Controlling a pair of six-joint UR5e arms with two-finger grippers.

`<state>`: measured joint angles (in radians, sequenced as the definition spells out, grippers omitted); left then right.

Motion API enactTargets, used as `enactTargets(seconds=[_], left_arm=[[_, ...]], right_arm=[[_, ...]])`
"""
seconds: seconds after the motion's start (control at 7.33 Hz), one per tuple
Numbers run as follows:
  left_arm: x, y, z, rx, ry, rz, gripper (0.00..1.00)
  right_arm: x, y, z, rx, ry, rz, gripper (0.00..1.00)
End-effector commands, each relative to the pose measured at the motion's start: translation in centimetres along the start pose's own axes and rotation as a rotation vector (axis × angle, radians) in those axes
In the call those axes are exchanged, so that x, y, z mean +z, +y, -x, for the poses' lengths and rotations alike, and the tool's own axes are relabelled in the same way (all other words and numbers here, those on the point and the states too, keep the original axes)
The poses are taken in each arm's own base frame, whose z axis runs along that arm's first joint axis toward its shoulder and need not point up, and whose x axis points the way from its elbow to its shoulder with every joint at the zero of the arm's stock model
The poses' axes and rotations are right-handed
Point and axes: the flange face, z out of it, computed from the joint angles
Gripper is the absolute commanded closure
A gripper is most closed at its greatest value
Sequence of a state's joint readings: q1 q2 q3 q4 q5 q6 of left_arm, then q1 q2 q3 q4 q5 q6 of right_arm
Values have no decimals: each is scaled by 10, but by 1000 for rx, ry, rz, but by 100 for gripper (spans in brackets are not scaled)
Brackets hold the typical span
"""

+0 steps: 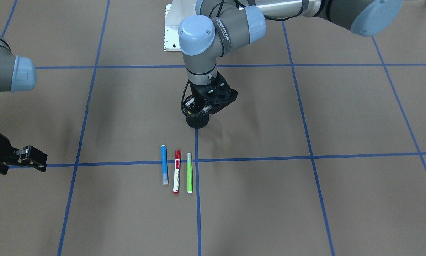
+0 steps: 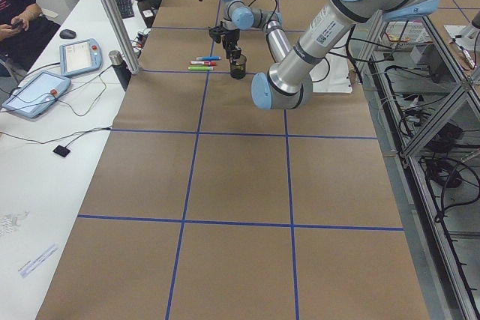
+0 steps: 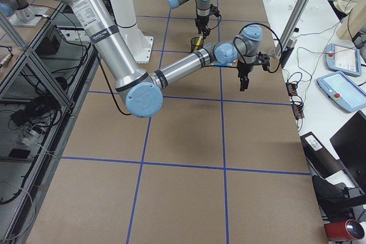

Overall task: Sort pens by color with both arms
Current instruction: 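Lower the left gripper onto the yellow highlighter in the cup and close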

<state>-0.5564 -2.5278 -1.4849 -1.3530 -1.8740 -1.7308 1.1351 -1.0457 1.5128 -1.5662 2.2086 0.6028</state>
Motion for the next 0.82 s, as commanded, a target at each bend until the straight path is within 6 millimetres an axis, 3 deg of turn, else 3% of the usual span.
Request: enactTargets(seconds=[0.0,0.55,0.68], left_arm=[[2,2,0,1,-3,3,41],[3,3,-1,3,-3,6,47],[3,3,-1,4,-2,6,54]], right_arm=[[0,-1,0,0,1,0,2],[3,-1,-2,2,6,1,2],[2,-1,-1,0,5,-1,2]])
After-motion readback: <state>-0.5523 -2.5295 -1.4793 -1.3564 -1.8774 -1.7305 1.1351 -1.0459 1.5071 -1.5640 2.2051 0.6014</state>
